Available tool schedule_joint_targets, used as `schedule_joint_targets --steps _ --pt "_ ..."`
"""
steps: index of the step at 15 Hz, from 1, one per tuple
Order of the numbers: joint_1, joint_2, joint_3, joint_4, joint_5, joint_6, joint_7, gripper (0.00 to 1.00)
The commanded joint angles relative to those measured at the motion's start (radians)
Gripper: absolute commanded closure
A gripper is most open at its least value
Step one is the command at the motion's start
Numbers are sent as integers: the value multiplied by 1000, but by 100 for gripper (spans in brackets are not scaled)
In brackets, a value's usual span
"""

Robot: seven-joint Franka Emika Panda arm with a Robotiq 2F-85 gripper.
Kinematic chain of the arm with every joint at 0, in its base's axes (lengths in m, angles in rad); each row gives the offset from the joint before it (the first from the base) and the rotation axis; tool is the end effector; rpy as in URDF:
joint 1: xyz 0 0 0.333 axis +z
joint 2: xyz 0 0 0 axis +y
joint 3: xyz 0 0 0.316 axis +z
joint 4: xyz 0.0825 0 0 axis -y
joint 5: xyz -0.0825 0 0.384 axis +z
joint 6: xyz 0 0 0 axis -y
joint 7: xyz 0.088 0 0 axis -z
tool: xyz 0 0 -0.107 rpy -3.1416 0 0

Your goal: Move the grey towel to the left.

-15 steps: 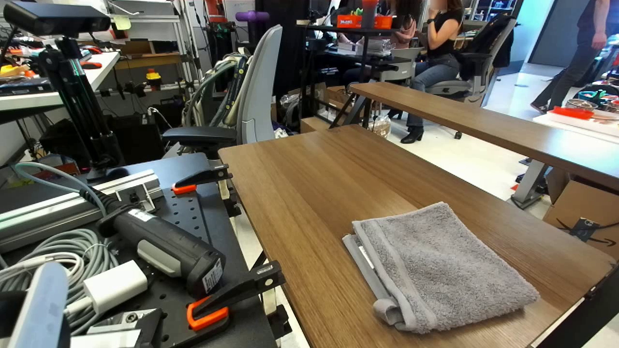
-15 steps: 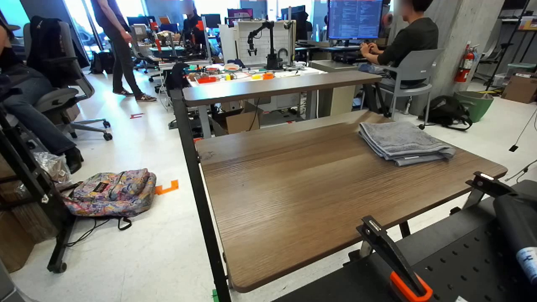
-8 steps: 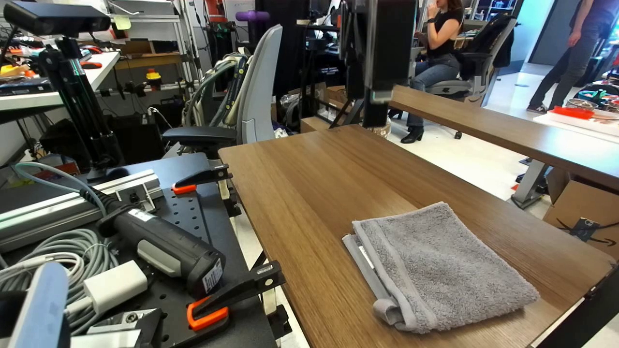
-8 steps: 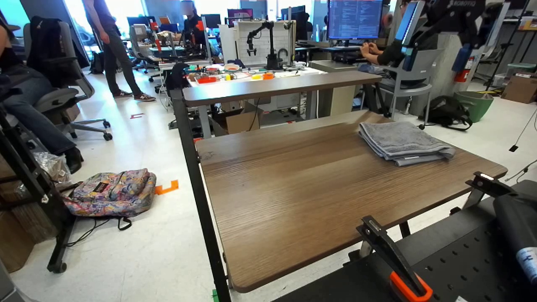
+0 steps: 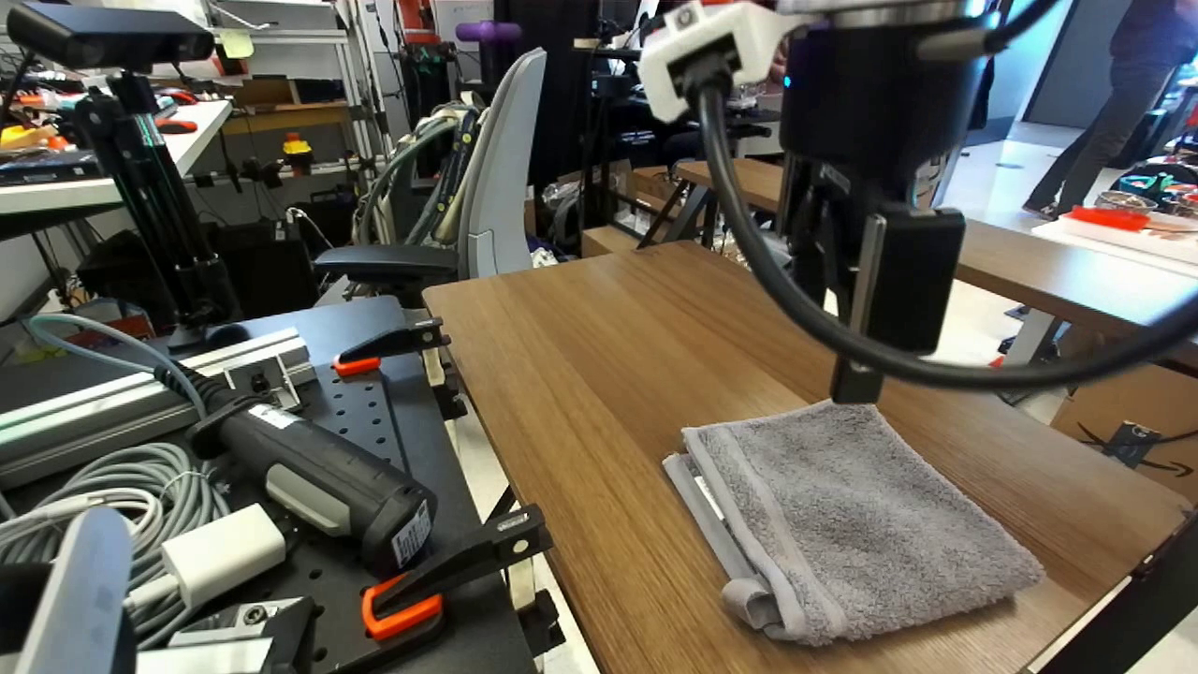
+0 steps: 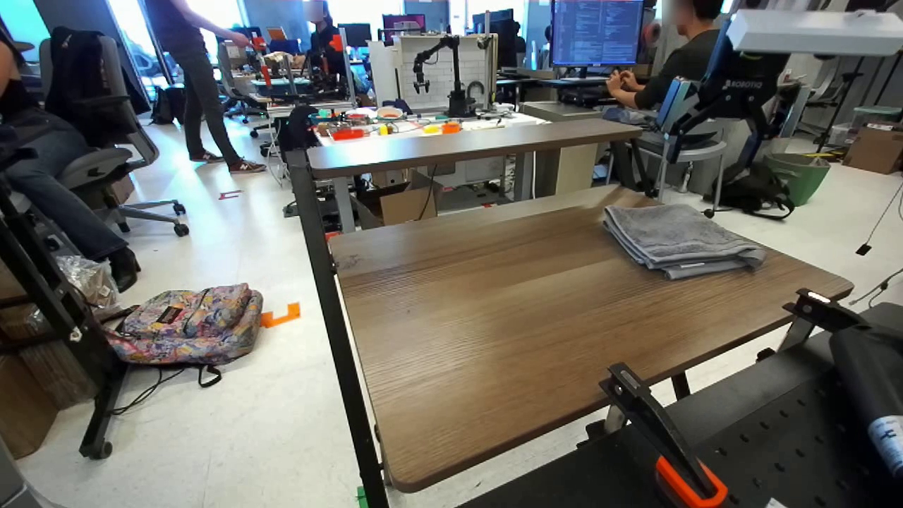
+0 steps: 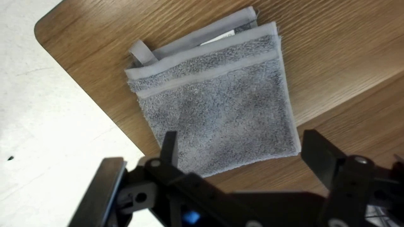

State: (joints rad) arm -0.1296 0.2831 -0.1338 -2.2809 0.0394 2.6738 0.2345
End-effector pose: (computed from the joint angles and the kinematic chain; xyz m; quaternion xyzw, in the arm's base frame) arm 0.5264 -0.1438 0.2414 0.9642 -0.2589 0.0563 0.0094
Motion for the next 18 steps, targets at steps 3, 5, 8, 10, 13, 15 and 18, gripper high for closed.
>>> schedule_joint_targets --steps 3,5,8,10,13,15,18 --pt "-22 173 -27 143 66 21 10 0" --pt "-35 217 -27 176 84 14 5 0" --pt "-47 276 -30 209 97 20 5 0" --pt "-49 308 -30 225 100 18 8 0" --pt "-45 348 -32 234 97 37 15 0" --pt "-37 370 -32 235 95 41 22 0" --pt "-23 386 -20 222 97 51 27 0"
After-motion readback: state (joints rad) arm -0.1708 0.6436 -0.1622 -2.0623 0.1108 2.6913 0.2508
